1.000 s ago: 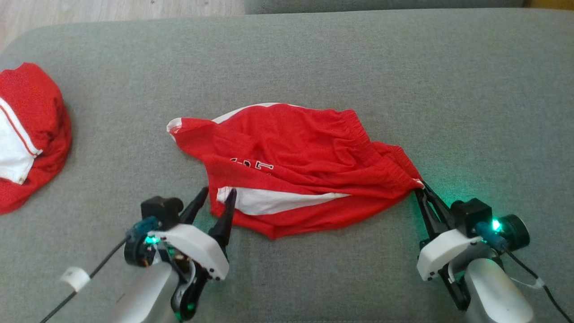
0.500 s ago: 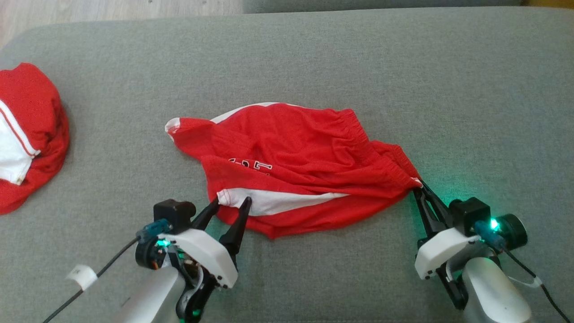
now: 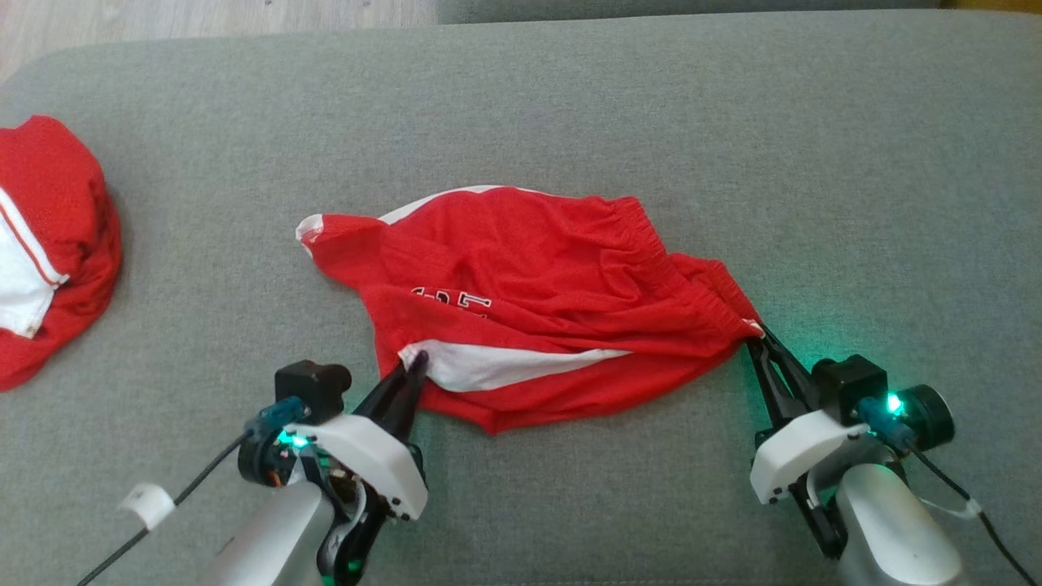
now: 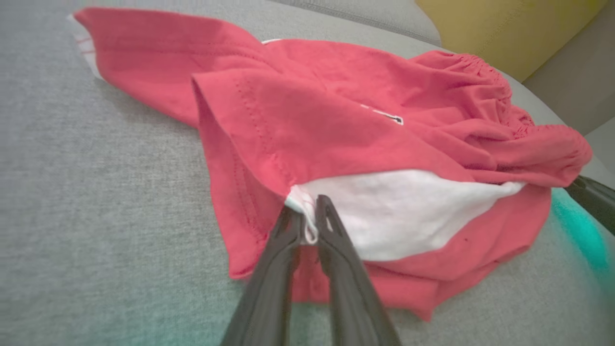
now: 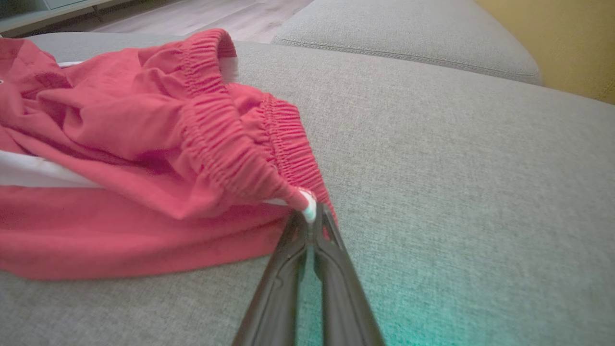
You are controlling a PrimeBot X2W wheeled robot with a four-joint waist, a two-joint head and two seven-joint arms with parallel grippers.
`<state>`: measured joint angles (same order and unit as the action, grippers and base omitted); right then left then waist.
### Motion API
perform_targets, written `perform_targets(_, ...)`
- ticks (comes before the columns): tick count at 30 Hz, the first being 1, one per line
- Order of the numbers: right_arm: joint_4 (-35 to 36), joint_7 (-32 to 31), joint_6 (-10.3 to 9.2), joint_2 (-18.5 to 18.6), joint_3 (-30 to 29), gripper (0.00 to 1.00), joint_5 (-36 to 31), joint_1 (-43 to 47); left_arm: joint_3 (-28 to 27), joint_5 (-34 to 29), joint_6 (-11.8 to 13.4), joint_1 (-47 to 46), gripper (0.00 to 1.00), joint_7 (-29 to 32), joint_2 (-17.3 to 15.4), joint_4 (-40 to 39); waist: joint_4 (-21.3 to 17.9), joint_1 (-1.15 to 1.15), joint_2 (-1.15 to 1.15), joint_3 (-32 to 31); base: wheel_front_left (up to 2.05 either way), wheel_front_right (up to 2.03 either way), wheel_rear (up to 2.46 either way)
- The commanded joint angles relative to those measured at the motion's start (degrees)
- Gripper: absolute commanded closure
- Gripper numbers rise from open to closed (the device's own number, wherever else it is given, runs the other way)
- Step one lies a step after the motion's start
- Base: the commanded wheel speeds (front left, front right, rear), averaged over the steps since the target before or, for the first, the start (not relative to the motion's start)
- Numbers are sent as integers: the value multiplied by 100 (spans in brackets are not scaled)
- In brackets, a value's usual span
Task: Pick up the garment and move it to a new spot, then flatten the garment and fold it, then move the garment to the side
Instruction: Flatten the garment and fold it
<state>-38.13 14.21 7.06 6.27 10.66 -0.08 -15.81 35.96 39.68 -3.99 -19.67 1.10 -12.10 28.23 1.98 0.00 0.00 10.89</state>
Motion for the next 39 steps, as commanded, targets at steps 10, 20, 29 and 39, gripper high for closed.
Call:
perform_targets(10, 458, 78, 43, -92, 86, 100, 335, -90, -376, -162, 168, -268, 100, -740, -260, -610, 24, 0, 0, -147, 0, 0, 0)
perform_targets(20, 1794, -25, 43, 165, 504, 100, 1280, 107, -739, -125, 433, -96, 100, -810, -738, -2213, 46, 0, 0, -608, 0, 0, 0)
perform_targets(29, 4366, -1054, 43, 546, 464, 100, 2209, 482, -1346, -31, 820, -266, 100, -269, -1437, -4333, -36, 0, 0, -1236, 0, 0, 0)
perform_targets(39, 6707, -2417, 43, 558, -130, 100, 2290, 479, -1571, 50, 759, -1621, 100, 702, -1853, -5193, -190, 0, 0, -1337, 0, 0, 0)
